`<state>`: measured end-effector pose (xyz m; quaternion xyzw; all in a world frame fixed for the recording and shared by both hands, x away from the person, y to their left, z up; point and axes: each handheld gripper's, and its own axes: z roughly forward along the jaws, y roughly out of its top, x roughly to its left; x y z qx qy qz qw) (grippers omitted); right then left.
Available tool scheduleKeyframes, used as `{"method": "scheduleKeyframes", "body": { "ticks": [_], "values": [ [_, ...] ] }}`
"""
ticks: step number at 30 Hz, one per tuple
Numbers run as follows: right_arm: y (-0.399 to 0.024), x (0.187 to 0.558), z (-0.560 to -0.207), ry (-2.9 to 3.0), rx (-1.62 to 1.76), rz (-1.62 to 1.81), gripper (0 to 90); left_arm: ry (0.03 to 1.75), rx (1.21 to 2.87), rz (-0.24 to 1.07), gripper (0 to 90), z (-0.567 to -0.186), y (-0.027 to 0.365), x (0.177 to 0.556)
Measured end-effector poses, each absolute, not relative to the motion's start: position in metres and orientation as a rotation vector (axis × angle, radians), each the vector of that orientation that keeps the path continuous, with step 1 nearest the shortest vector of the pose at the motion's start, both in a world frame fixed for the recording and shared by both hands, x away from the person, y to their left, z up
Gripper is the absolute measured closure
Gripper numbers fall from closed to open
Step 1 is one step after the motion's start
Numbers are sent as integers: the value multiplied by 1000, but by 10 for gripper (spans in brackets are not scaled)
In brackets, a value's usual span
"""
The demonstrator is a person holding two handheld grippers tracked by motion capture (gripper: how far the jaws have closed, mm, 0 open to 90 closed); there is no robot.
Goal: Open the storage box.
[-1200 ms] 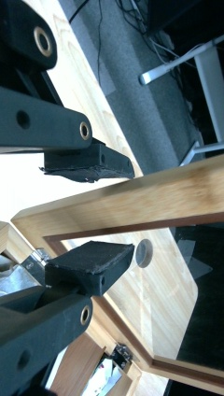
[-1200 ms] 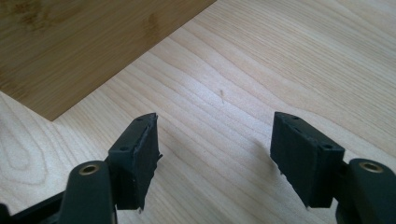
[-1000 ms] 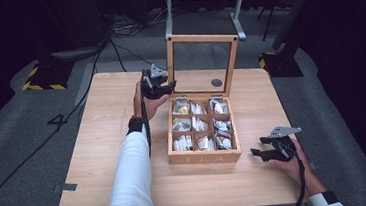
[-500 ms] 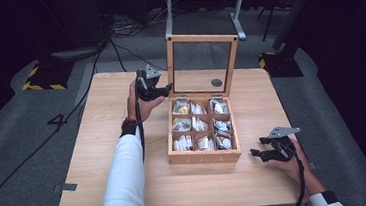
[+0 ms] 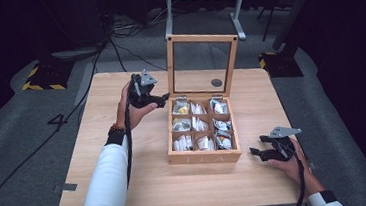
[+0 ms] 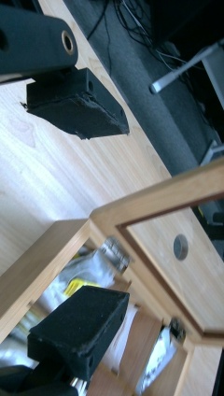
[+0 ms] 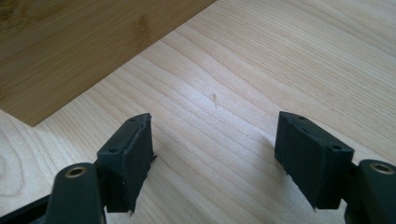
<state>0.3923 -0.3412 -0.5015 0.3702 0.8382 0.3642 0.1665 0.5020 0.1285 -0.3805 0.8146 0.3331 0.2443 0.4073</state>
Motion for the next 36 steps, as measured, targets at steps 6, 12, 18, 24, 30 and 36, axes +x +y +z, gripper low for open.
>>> {"method": "scheduleKeyframes", "body": {
  "ticks": [6,12,18,24,30,36],
  "values": [
    [-341,392,-502,2379,1052,1045,274,788,2124,678,169,-381,127,484],
    [-341,392,-502,2380,1054,1042,274,759,2145,702,169,-382,132,467],
    [-341,392,-500,2399,1075,1026,276,741,2169,693,169,-391,138,453],
    [-345,390,-487,2367,1090,1044,283,744,2215,669,174,-417,145,434],
    [-343,384,-469,2326,1061,1119,294,748,2249,645,171,-433,152,422],
    [-333,377,-451,2322,1000,1157,296,750,2291,635,172,-449,159,409]
  ]
}}
